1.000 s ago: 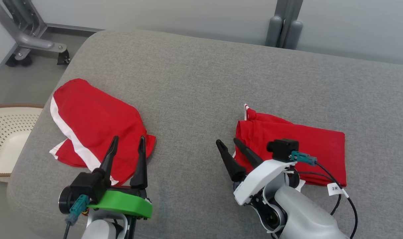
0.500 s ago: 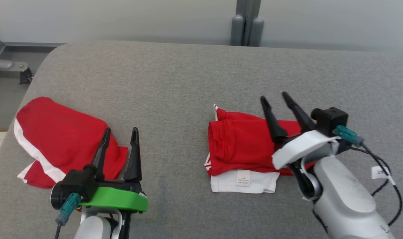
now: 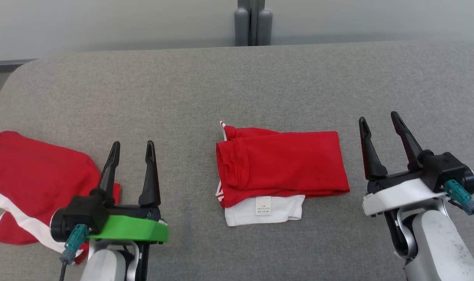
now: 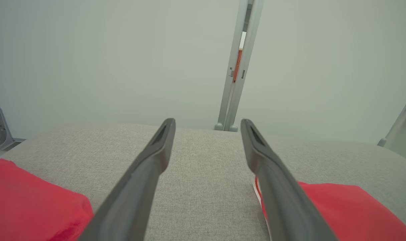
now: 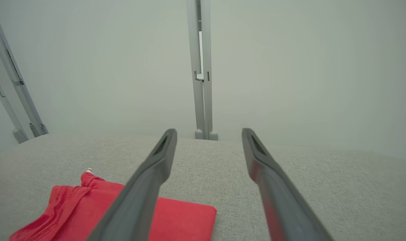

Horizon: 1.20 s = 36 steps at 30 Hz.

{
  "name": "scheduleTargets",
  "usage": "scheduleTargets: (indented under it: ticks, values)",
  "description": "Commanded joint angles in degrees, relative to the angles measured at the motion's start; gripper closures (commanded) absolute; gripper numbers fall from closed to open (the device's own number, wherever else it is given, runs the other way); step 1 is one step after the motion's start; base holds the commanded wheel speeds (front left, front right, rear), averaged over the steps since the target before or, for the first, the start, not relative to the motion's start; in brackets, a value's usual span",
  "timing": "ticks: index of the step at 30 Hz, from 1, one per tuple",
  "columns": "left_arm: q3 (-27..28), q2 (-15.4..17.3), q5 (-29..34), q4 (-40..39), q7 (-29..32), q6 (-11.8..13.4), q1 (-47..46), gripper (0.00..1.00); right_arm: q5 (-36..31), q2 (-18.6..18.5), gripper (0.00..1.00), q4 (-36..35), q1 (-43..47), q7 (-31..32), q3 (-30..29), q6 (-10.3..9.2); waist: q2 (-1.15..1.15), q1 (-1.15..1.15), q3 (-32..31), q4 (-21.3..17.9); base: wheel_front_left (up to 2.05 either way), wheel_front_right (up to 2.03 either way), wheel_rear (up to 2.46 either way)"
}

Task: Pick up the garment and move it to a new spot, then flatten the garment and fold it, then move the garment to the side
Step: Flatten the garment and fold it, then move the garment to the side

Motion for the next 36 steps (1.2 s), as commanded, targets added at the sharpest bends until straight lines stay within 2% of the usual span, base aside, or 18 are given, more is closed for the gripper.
scheduleTargets:
  ticks: [1, 9, 18, 24, 36]
  values:
    - [0.1, 0.1, 1.0, 0.2, 0.0, -0.2, 0.1, 0.0, -0.8, 0.3, 0.0, -0.8, 1.4, -0.1, -0.7, 0.0, 0.0, 0.0, 0.5, -0.7, 0.0, 0.0, 0.0]
    - [1.0, 0.1, 2.0, 1.9, 0.0, -0.3, 0.9, 0.0, -2.0, 1.9, 0.0, -2.3, 3.1, -0.1, -2.2, 0.0, 0.0, 0.0, 1.0, -1.4, 0.0, 0.0, 0.0]
    - [-0.1, 0.1, 1.6, 2.2, 0.0, -0.7, 0.1, 0.0, -2.6, 2.7, 0.0, -1.1, 3.2, -0.1, -3.3, 0.0, 0.0, 0.0, 1.9, -0.5, 0.0, 0.0, 0.0]
    - [-1.6, 0.1, 1.4, 2.5, 0.0, -1.4, -1.4, 0.0, -2.7, 3.2, 0.0, 5.4, 1.6, -0.2, -3.8, 0.0, 0.0, 0.0, 4.5, 1.0, 0.0, 0.0, 0.0]
    - [-4.0, 0.1, 0.8, 3.0, 0.0, -1.5, -3.8, 0.0, 5.3, 3.5, 0.0, 22.0, -4.3, 0.9, -0.7, 0.0, 0.0, 0.0, 7.7, 5.4, 0.0, 0.0, 0.0]
